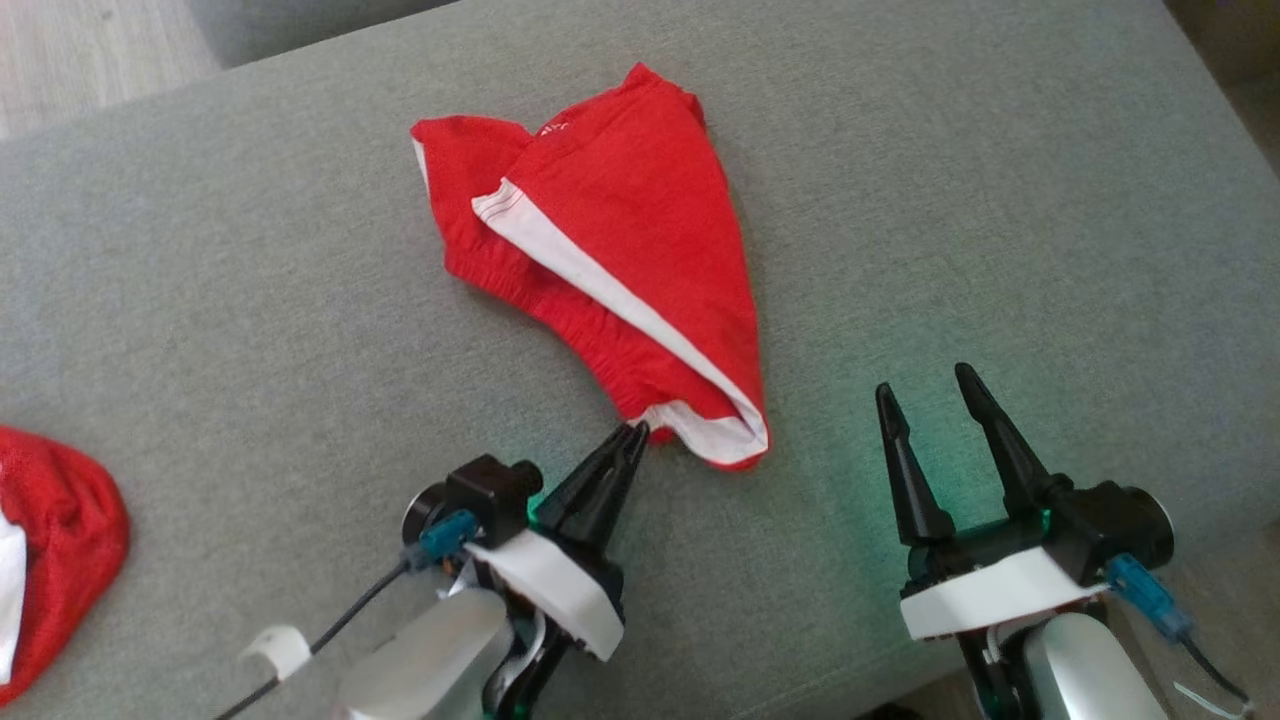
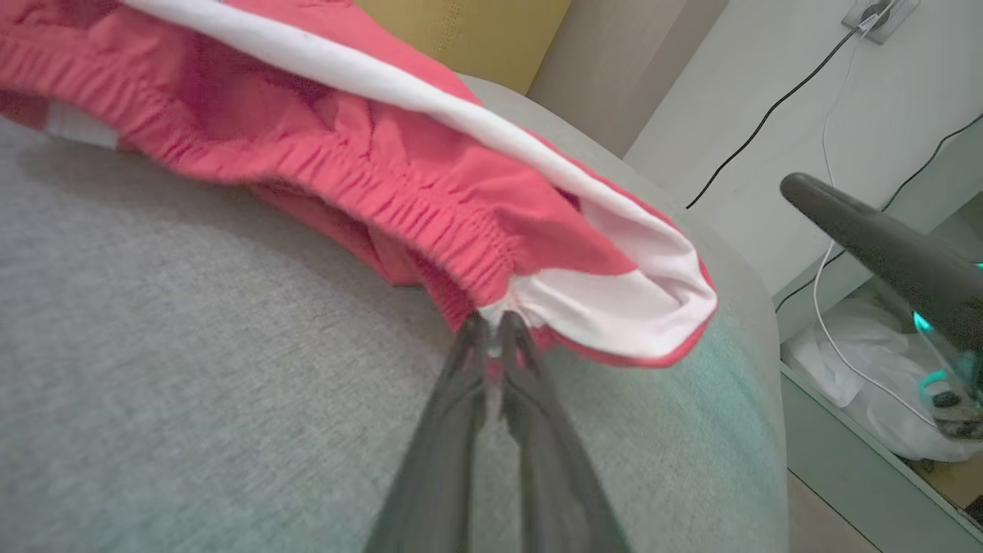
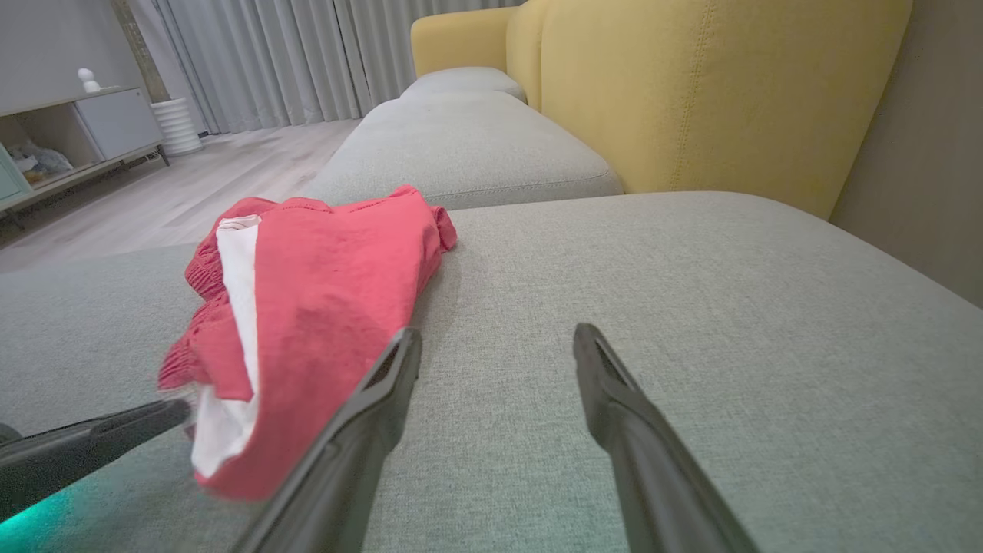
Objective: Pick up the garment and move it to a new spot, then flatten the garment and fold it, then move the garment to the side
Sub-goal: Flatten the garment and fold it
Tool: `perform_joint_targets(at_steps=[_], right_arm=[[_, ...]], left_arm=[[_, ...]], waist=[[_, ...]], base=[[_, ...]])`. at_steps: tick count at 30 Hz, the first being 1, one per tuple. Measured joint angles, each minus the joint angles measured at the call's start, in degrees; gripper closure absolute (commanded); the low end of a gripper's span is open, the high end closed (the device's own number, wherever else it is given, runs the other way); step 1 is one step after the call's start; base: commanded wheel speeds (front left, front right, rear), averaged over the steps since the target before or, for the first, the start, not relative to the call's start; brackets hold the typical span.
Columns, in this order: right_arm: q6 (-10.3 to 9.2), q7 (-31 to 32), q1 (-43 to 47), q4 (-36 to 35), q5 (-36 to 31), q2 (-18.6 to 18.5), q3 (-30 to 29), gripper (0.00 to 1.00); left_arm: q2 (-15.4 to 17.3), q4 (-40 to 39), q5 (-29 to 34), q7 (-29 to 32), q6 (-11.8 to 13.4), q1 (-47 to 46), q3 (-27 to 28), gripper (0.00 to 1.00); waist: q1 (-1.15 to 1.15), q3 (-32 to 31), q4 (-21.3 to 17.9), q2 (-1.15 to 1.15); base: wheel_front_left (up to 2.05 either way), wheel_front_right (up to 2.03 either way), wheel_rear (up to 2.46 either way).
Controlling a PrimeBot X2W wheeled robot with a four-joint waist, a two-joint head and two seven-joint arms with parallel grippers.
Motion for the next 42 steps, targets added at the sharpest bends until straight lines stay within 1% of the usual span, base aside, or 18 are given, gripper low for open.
perform_joint_targets(at_steps=[3,7,9,11,14,16,17,18,21,24,27,31,34,37,40,42], right_arm=[[0.01,0.00,-0.01,0.00,0.00,0.00,0.00,0.00],[0.01,0.00,-0.02,0.07,0.02,0.00,-0.01,0.00],[0.01,0.00,-0.02,0.11,0.04,0.00,0.00,0.00],[0.01,0.00,-0.01,0.18,0.43,0.00,0.01,0.00],[0.01,0.00,0.03,0.43,0.55,0.00,0.01,0.00],[0.00,0.00,0.07,0.60,0.94,0.00,0.12,0.00],[0.01,0.00,0.14,0.82,1.11,-0.01,0.40,0.00],[0.01,0.00,0.15,0.88,1.13,0.00,0.55,0.00],[0.00,0.00,0.19,1.05,1.82,-0.01,0.98,0.00],[0.00,0.00,0.25,1.11,2.53,-0.02,1.83,0.00],[0.00,0.00,0.73,1.18,3.08,-0.02,2.37,0.00],[0.00,0.00,2.01,1.19,3.57,-0.03,2.38,0.00],[0.00,0.00,2.18,1.07,3.59,-0.03,2.25,0.00],[0.00,0.00,2.19,0.98,4.35,-0.03,1.88,0.00],[0.00,0.00,2.15,1.05,4.43,-0.02,1.82,0.00],[0.01,0.00,2.11,1.13,4.39,-0.02,1.49,0.00]], left_arm=[[0.03,-0.09,-1.75,-0.01,0.00,-1.58,-1.94,1.00],[0.41,-0.65,-2.60,0.01,-0.04,-3.26,-3.24,1.00],[0.82,-2.20,-2.54,0.01,-0.07,-3.32,-2.83,1.00],[1.37,-4.90,-1.75,0.01,-0.07,-3.37,-1.20,1.00],[3.16,-9.10,0.76,0.01,-0.07,-4.57,0.07,1.00],[4.95,-11.23,2.29,0.01,-0.08,-6.94,-0.44,1.00],[7.51,-12.39,3.55,0.25,-0.08,-10.94,-1.45,1.00],[9.02,-12.70,4.07,1.14,-0.09,-13.52,-1.74,1.00],[13.79,-13.89,5.31,5.28,-0.09,-22.48,-2.93,1.00],[17.74,-14.91,5.71,9.76,-0.19,-31.83,-5.49,1.00],[19.94,-16.00,5.53,12.68,-0.51,-39.71,-8.31,1.00],[20.80,-19.02,2.70,16.05,-0.51,-46.92,-13.25,1.00],[22.95,-21.52,-1.29,18.74,-0.51,-48.10,-16.81,1.00],[27.51,-22.78,-4.89,21.34,-0.52,-45.96,-19.47,1.00],[32.36,-22.88,-6.62,21.74,-0.51,-41.76,-20.27,1.00],[34.81,-23.16,-8.27,21.76,-0.47,-38.84,-20.40,1.00]], waist=[[0.00,0.31,0.37,0.00],[0.01,-0.01,0.88,0.00],[0.01,-0.59,1.09,0.00],[0.00,-1.32,1.26,0.00],[0.00,-2.69,1.52,0.00],[0.00,-3.73,1.73,0.00],[0.00,-4.81,1.89,0.00],[0.00,-5.40,1.92,0.00],[0.00,-7.04,1.64,0.00],[0.00,-8.38,0.83,0.00],[0.00,-9.62,-0.08,0.00],[-0.01,-10.45,-0.27,0.00],[-0.01,-10.40,0.51,0.00],[-0.01,-9.96,1.85,0.00],[0.00,-9.03,3.60,0.00],[0.00,-8.29,4.96,0.00]], base=[[0.00,0.00,0.00],[0.00,0.00,0.00],[0.00,0.00,0.00],[0.00,0.00,0.00],[0.00,0.00,0.00],[0.00,0.00,0.00],[0.00,0.00,0.00],[0.00,0.00,0.00],[0.00,0.00,0.00],[0.00,0.00,0.00],[0.00,0.00,0.00],[0.00,0.00,0.00],[0.00,0.00,0.00],[0.00,0.00,0.00],[0.00,0.00,0.00],[0.00,0.00,0.00]])
